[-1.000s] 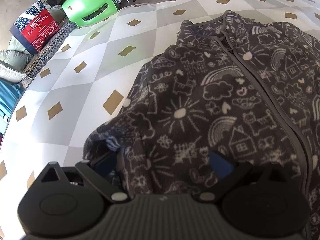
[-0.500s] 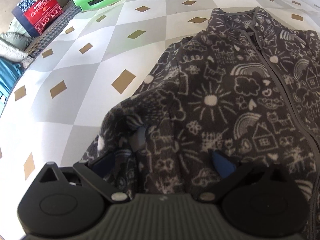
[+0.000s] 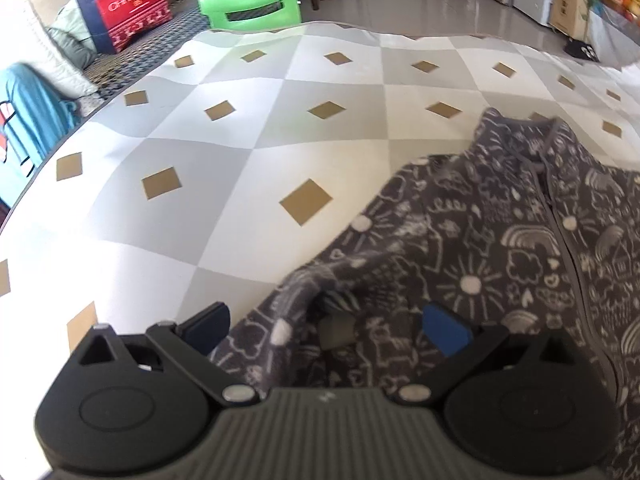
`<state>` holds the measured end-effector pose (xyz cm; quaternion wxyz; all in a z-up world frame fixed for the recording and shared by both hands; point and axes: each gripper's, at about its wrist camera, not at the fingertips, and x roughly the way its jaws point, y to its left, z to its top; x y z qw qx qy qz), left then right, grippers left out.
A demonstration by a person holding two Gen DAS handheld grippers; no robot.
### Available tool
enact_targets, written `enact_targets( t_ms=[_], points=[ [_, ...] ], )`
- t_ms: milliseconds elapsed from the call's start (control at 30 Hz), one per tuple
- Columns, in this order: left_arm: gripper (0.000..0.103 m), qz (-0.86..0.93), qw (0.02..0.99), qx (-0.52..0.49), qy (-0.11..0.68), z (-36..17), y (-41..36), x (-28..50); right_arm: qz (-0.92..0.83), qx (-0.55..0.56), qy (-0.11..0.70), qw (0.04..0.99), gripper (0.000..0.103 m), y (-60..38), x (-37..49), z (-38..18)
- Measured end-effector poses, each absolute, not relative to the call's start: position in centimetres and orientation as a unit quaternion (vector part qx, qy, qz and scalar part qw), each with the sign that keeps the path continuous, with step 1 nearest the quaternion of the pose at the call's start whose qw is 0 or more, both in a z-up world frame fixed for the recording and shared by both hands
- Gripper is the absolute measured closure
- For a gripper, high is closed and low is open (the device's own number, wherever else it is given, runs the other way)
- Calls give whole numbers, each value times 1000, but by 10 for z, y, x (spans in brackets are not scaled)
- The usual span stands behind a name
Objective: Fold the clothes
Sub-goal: 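Release the sleeve and smooth the spread fleece with both grippers, then grasp the fleece sleeve cuff with the left gripper and drag it outward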
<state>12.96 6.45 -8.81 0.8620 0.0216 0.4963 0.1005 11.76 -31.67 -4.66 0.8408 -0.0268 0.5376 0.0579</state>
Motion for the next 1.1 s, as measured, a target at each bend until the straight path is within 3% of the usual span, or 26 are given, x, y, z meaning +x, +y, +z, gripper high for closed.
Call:
enact_targets(
  t_ms=[500, 1100],
  points=[
    [0, 168, 836, -121, 508, -92, 141, 134, 51, 18, 518, 854, 69, -296, 165, -57],
    [0, 67, 815, 46, 573, -129, 114, 95, 103, -16, 523, 846, 67, -228, 163, -62]
  ],
)
